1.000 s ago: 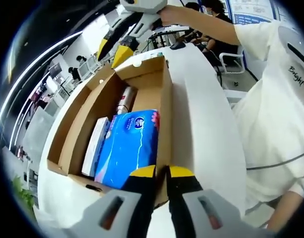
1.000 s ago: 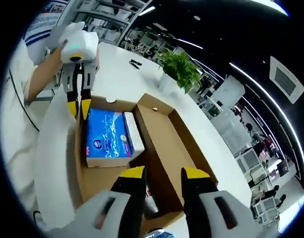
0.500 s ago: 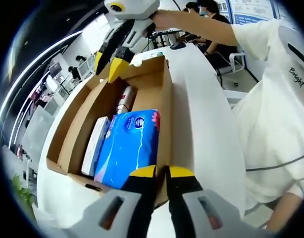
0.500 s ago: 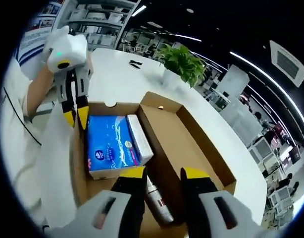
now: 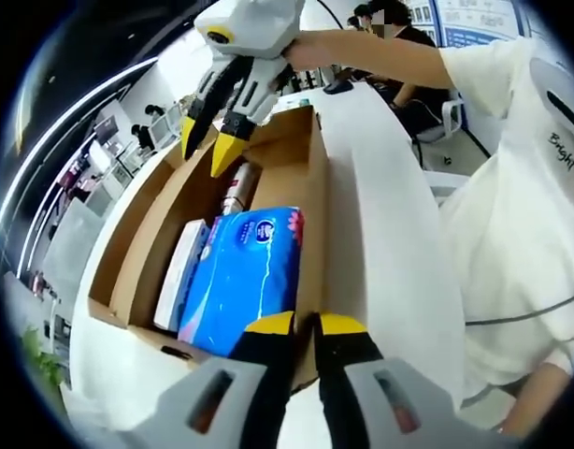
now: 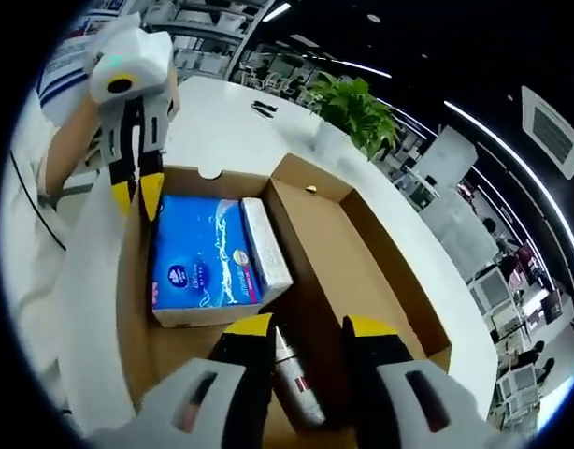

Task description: Operate the shoe box by opening the lid, removing the specified soft item, and placing it in the target area until the item is outside and the box remains undamaged.

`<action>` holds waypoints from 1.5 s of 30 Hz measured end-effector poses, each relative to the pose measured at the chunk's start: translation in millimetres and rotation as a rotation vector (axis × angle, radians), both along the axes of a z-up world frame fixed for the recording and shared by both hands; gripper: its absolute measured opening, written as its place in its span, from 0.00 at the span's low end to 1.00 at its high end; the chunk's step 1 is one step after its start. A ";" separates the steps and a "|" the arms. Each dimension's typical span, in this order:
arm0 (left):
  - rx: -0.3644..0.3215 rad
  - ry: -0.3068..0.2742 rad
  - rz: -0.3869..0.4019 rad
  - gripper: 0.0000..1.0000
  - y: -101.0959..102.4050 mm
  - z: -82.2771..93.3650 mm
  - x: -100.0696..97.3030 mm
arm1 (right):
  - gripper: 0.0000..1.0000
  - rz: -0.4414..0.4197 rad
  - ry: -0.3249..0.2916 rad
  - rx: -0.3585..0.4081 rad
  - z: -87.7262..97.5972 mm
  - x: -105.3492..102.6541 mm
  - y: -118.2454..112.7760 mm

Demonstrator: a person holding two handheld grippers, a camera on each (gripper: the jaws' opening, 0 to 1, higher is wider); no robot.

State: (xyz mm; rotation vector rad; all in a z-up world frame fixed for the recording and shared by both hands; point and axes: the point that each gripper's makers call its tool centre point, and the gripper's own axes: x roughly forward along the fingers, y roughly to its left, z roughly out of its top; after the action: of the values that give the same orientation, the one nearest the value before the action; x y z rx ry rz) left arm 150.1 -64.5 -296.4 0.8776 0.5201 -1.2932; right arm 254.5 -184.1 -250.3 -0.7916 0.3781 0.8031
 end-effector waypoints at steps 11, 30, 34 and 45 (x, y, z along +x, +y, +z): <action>-0.002 0.006 -0.014 0.07 -0.8 -0.2 -1.5 | 0.29 0.020 0.041 -0.084 -23.5 -0.2 2.5; -0.003 0.013 -0.007 0.07 -1.4 -0.4 -0.8 | 0.25 0.060 0.065 -0.209 -44.5 0.9 -4.8; 0.000 0.015 -0.006 0.07 -1.5 -0.3 -0.7 | 0.25 0.064 0.078 -0.220 -51.2 0.8 -4.2; 0.000 0.013 -0.004 0.07 -1.4 0.0 0.0 | 0.22 0.060 0.125 -0.280 -66.7 8.4 -7.0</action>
State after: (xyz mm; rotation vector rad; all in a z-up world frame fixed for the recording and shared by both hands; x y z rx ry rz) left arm 150.2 -65.9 -296.4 0.8715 0.5291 -1.3033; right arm 262.8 -191.1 -317.1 -1.0199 0.5893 0.8687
